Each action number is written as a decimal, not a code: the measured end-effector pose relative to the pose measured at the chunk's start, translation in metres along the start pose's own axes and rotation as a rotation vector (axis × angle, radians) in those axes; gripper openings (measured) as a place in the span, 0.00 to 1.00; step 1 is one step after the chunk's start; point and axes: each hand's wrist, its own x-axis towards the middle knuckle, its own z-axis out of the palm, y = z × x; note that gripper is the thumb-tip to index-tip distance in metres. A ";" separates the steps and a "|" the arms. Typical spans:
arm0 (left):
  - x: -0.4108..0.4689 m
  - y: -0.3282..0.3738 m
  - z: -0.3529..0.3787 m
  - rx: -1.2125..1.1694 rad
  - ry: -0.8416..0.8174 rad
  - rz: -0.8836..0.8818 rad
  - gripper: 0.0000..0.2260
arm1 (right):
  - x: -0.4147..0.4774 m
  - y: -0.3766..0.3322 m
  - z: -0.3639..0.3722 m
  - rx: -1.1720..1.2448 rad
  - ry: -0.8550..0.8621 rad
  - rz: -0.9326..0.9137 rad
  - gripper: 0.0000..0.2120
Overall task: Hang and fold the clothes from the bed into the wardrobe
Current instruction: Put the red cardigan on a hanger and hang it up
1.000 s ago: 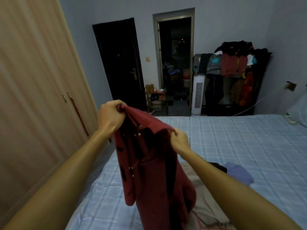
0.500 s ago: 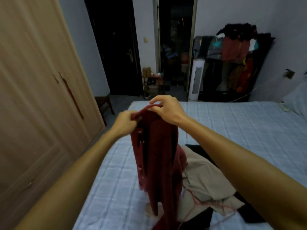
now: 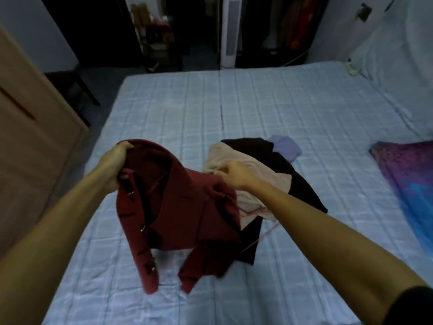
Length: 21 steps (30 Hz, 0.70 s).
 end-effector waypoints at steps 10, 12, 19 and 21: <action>0.066 -0.059 0.075 -0.070 -0.184 -0.212 0.12 | 0.005 0.165 0.127 -0.165 -0.228 0.372 0.13; 0.077 -0.071 0.102 -0.060 -0.238 -0.242 0.11 | 0.010 0.191 0.148 -0.178 -0.253 0.428 0.13; 0.120 -0.120 0.152 0.054 -0.340 -0.362 0.12 | 0.043 0.252 0.195 -0.384 -0.266 0.310 0.32; 0.126 -0.127 0.152 0.078 -0.343 -0.379 0.13 | 0.054 0.261 0.205 -0.448 -0.318 0.328 0.37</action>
